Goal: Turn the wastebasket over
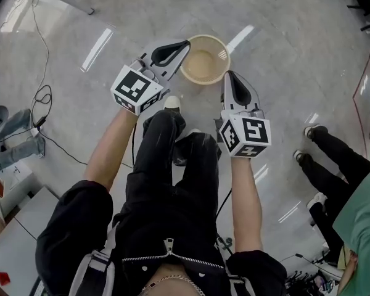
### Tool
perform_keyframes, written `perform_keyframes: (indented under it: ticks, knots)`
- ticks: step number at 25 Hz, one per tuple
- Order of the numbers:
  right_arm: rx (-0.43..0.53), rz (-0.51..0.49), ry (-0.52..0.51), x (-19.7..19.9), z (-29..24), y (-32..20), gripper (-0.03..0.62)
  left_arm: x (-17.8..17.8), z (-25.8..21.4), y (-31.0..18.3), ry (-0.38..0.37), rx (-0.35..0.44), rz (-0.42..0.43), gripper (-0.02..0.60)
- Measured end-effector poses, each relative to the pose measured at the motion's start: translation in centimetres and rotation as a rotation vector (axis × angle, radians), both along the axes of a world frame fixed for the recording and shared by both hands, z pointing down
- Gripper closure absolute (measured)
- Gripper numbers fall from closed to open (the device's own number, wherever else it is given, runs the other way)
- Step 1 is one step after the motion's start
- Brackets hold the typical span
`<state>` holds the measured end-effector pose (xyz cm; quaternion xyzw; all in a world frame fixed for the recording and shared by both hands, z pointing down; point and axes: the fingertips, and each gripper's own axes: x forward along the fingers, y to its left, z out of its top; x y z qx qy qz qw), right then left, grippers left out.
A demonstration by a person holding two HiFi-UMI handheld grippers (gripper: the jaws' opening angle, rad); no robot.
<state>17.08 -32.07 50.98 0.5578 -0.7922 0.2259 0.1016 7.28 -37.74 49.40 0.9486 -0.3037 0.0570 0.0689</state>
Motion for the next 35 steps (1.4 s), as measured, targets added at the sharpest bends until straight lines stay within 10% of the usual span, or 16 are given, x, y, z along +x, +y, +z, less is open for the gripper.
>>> perform_keyframes:
  ticks: [35]
  knots:
    - [0.153,-0.022,0.168,8.1,33.4,-10.2,0.583,-1.1,38.6,-7.5,-0.066,-0.006,0.022,0.577]
